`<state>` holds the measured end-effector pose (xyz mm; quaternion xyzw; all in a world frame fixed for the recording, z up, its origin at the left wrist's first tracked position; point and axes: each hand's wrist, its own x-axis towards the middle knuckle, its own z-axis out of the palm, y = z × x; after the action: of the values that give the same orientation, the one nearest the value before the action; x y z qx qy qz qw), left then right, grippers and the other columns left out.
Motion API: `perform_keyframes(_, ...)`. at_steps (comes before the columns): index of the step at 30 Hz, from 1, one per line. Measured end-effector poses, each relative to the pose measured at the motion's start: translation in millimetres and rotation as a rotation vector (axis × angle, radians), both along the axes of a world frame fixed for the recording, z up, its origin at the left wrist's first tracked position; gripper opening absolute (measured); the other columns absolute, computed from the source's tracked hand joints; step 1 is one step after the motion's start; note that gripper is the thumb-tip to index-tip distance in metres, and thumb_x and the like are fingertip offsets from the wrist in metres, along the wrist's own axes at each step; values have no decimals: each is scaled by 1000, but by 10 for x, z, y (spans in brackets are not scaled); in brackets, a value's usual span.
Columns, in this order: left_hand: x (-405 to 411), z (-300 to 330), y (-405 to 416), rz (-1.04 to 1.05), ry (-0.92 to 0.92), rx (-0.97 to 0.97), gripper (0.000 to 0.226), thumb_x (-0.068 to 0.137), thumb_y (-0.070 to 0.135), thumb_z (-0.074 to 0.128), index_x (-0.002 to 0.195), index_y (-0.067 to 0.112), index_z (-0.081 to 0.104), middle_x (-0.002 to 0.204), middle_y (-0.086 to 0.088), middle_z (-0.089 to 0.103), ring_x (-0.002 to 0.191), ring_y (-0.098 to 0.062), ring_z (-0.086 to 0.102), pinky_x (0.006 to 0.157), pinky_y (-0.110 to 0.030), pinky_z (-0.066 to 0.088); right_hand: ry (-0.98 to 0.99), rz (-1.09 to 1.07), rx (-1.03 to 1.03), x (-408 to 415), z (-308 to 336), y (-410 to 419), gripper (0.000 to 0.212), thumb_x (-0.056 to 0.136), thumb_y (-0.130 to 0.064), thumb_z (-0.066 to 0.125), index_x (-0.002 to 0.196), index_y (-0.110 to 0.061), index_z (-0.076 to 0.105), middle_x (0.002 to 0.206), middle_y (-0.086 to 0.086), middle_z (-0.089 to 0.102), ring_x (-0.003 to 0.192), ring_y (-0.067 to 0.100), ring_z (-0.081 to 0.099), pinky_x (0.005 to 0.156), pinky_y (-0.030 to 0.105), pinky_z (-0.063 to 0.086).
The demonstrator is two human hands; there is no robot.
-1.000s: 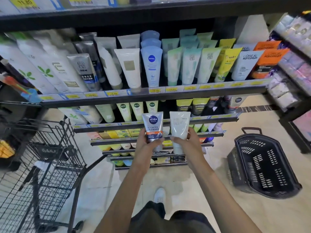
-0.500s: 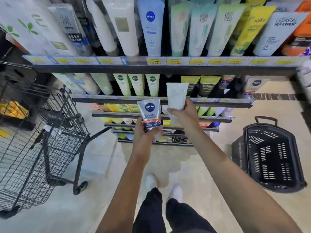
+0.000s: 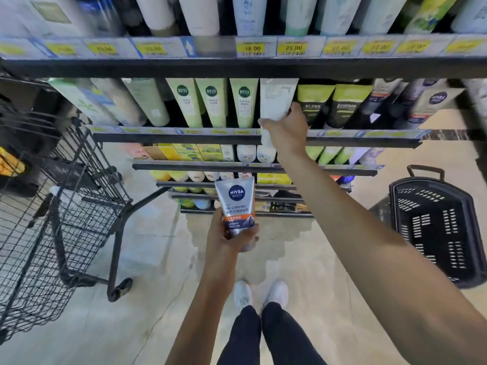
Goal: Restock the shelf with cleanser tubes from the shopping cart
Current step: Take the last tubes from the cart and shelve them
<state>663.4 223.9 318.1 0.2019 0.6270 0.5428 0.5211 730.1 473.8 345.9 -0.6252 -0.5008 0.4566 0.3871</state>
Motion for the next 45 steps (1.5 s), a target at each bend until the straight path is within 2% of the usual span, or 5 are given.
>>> perform_keyframes(5,-65,-79,-211,-27,0,-39,54,74,11,81,122,26,63,107,-9,73,100,-38,70,94,-66,54,0,-53,44,-68,-36,82,47,81,-17,84,117,-12,55,103,-5,65,92,14,63,68,18,45)
perform_keyframes(11,-164,-76,-248,-28,-3,-36,55,74,13,82,124,28,63,111,-8,73,102,-37,71,95,-67,54,-16,-98,87,-165,-69,163,48,80,-23,86,114,-9,56,106,5,68,93,22,66,75,29,50)
perform_keyframes(19,-226,-83,-315,-60,-6,-42,59,73,14,82,127,29,62,111,-6,74,102,-36,72,93,-65,56,-10,-118,115,-204,-32,295,45,81,-12,83,115,-11,54,96,-7,62,81,4,59,61,7,42)
perform_keyframes(23,-207,-133,-353,-73,-17,-70,57,73,14,82,125,25,62,108,-7,74,102,-36,72,92,-66,55,-99,-88,151,-278,-69,358,48,77,-16,85,115,-13,57,112,3,66,99,19,64,79,27,51)
perform_keyframes(45,-183,-208,-372,-131,-3,-150,61,67,17,81,124,23,61,101,-7,74,94,-34,72,83,-56,61,-282,-117,129,-344,-285,429,44,85,-12,75,120,-8,49,121,11,66,108,31,66,76,34,53)
